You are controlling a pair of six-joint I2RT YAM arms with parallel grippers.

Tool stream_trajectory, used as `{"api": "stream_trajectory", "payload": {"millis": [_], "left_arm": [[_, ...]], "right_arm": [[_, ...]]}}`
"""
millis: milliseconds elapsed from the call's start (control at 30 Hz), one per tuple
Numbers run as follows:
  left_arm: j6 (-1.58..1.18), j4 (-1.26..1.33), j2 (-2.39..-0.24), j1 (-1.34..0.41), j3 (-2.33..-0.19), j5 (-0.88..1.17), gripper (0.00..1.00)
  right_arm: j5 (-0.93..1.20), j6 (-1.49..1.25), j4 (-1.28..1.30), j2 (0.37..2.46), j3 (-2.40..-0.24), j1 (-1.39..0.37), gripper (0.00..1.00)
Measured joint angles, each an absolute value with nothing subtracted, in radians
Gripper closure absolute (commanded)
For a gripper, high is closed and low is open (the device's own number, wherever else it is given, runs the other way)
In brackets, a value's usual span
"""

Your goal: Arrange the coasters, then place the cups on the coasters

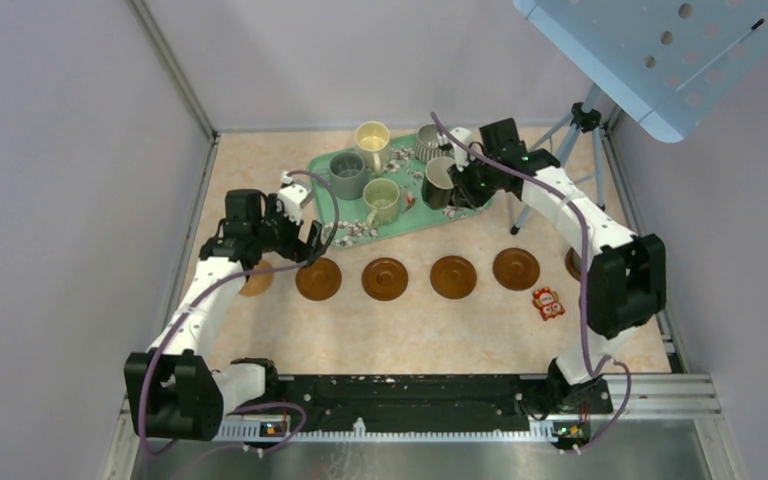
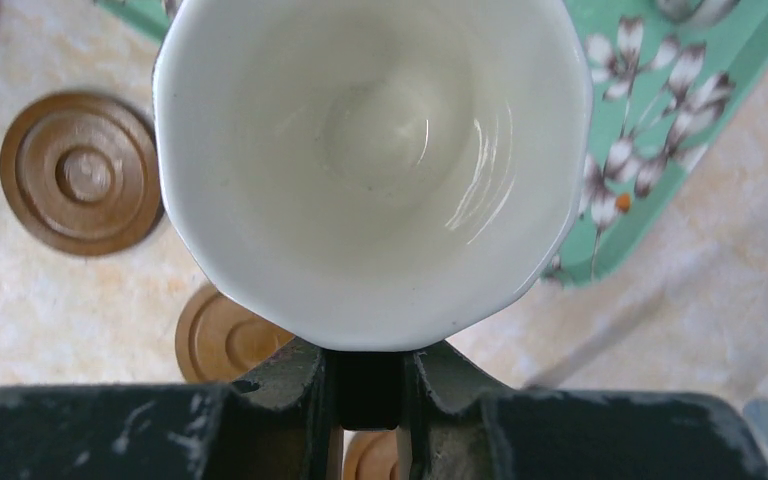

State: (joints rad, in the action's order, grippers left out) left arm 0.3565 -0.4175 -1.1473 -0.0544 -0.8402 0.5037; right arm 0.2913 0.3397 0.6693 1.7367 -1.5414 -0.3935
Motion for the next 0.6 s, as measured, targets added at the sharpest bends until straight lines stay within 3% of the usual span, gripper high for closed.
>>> {"api": "stream_trajectory", "payload": {"millis": [600], "left_arm": [[0.356, -0.418, -1.19, -0.054, -0.84, 0.508, 0.01]], "right_arm": [[0.35, 0.588, 0.781, 1.28, -1.084, -0.107, 1.0]]}}
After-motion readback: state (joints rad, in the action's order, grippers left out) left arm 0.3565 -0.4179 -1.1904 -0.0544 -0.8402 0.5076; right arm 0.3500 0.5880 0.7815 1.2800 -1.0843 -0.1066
